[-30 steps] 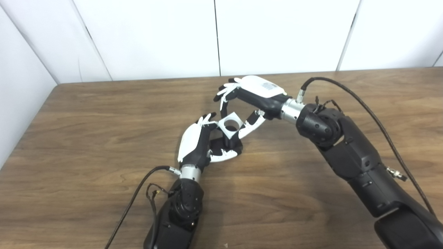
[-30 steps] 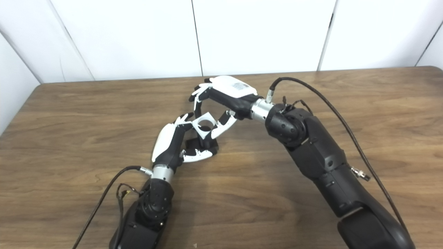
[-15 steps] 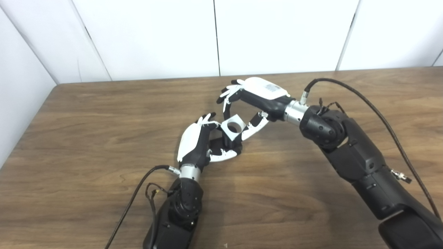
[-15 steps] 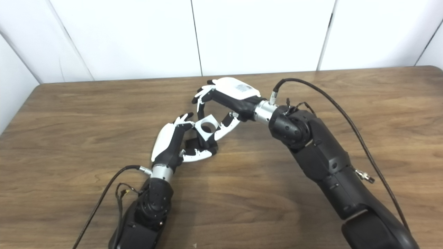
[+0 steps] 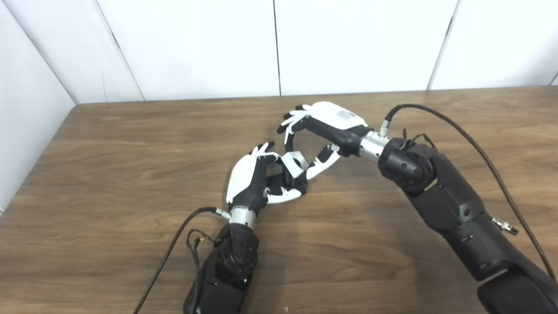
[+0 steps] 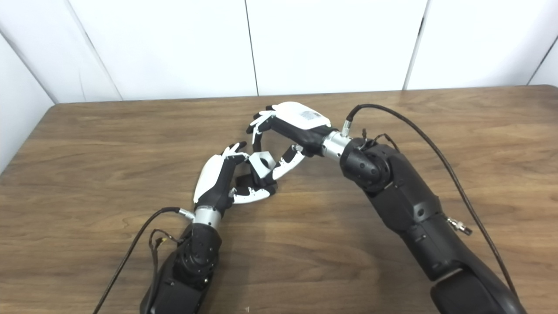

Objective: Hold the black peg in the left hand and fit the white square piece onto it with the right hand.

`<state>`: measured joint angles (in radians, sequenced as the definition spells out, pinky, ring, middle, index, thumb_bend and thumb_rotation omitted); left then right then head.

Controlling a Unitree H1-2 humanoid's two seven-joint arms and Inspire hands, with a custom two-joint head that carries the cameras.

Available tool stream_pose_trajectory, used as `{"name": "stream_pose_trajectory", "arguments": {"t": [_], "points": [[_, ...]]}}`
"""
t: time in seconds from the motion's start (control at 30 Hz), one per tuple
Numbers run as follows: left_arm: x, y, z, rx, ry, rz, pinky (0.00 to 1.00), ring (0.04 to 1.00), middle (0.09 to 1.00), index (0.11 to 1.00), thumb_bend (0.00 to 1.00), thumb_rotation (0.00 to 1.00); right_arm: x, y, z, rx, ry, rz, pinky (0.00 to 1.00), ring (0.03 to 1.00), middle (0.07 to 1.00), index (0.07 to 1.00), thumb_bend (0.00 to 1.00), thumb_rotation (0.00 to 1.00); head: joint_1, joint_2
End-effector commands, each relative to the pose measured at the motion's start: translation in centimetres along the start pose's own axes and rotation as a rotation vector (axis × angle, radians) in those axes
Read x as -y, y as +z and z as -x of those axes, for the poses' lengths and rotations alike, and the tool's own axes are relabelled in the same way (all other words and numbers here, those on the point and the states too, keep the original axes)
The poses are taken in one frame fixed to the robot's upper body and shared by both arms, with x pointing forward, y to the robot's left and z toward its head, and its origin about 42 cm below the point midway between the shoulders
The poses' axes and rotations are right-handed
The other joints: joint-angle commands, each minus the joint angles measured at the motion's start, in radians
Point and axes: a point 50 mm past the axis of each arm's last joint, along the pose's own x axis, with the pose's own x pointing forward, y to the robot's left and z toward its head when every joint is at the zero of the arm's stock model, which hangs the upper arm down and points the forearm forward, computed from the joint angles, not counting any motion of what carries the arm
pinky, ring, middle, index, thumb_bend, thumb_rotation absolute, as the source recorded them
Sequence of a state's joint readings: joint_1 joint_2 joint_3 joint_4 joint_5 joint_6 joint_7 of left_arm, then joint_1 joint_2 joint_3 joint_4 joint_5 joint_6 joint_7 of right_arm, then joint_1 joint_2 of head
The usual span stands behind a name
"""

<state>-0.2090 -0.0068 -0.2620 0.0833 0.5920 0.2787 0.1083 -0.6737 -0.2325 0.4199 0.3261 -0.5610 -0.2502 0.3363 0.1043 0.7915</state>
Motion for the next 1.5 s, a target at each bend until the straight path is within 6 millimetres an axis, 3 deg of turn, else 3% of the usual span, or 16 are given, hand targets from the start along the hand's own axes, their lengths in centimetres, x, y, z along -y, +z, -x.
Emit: {"name": "stream_pose_trajectory", "arguments": {"t": [0.0,0.5,0.7,0.9,1.23,1.47], "points": [[0.2,0.4,-0.2,-0.008,-0.001,0.002,1.0,1.0,0.952,0.491,0.52,0.09,0.6,1.3,-1.5,0.035,-0.005,0.029,0.98,0.91,0.797,0.481,0.52,0.14,0.001,0.001],[0.2,0.4,-0.5,-0.001,0.0,-0.007,1.0,1.0,0.949,0.49,0.52,0.09,1.1,2.0,-2.4,0.053,-0.01,0.036,1.0,0.92,0.807,0.481,0.52,0.14,-0.005,0.0],[0.3,0.4,-0.6,0.001,0.002,0.0,1.0,1.0,0.947,0.489,0.52,0.09,1.5,2.6,-2.7,0.076,0.01,0.09,0.96,0.91,0.803,0.481,0.52,0.15,-0.002,0.002],[0.2,0.3,-0.6,-0.003,-0.001,-0.002,1.0,1.0,0.949,0.49,0.52,0.09,1.9,2.8,-2.5,0.088,0.094,0.186,0.99,0.915,0.789,0.481,0.52,0.14,0.0,0.003],[0.3,0.2,-0.6,0.014,-0.006,0.014,1.0,1.0,0.948,0.491,0.52,0.09,4.4,6.1,-2.7,0.17,0.198,0.344,1.0,0.895,0.777,0.478,0.52,0.15,-0.009,0.002],[0.2,0.1,-0.7,0.011,-0.004,0.0,1.0,1.0,0.949,0.49,0.52,0.09,3.4,4.7,-1.9,0.084,0.252,0.324,0.97,0.866,0.777,0.487,0.52,0.16,-0.005,0.006]]}}
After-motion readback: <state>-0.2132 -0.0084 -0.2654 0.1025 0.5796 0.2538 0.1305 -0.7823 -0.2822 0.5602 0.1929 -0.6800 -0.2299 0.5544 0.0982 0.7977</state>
